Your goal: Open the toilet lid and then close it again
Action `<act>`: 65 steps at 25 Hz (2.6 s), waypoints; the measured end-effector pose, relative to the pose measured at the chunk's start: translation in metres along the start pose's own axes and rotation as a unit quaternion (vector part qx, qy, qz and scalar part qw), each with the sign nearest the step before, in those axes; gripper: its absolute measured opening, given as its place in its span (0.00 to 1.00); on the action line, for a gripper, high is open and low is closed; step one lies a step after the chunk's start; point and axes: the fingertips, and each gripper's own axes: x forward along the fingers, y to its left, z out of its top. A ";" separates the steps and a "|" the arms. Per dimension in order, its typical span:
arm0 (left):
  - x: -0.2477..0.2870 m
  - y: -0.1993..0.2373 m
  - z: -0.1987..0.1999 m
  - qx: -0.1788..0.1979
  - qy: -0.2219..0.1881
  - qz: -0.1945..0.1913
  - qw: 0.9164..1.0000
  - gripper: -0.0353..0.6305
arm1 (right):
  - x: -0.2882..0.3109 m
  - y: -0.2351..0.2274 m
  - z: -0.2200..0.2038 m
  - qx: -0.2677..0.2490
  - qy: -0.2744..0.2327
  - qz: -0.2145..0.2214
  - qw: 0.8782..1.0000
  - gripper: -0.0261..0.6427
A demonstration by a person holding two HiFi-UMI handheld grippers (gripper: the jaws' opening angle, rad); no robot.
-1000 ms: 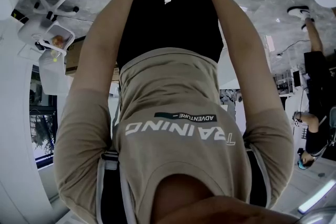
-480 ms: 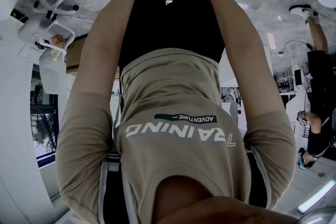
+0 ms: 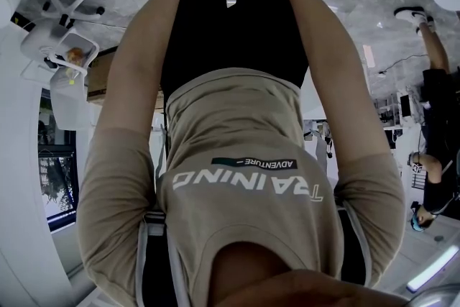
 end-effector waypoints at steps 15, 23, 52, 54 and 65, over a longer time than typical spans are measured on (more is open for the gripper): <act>-0.091 -0.011 0.072 -0.011 -0.102 -0.036 0.994 0.06 | -0.094 0.006 0.071 -0.031 -0.071 -0.015 0.997 0.05; -0.163 0.002 0.118 -0.002 -0.141 -0.031 0.990 0.06 | -0.166 0.034 0.120 -0.063 -0.115 -0.026 0.991 0.05; -0.585 0.031 0.332 0.064 -0.570 -0.002 0.819 0.06 | -0.548 0.123 0.334 -0.261 -0.466 -0.161 0.830 0.05; -0.615 0.029 0.335 0.075 -0.592 0.005 0.802 0.06 | -0.581 0.138 0.338 -0.264 -0.504 -0.162 0.807 0.05; -0.752 -0.007 0.329 0.134 -0.698 0.058 0.701 0.06 | -0.723 0.203 0.339 -0.257 -0.657 -0.122 0.698 0.05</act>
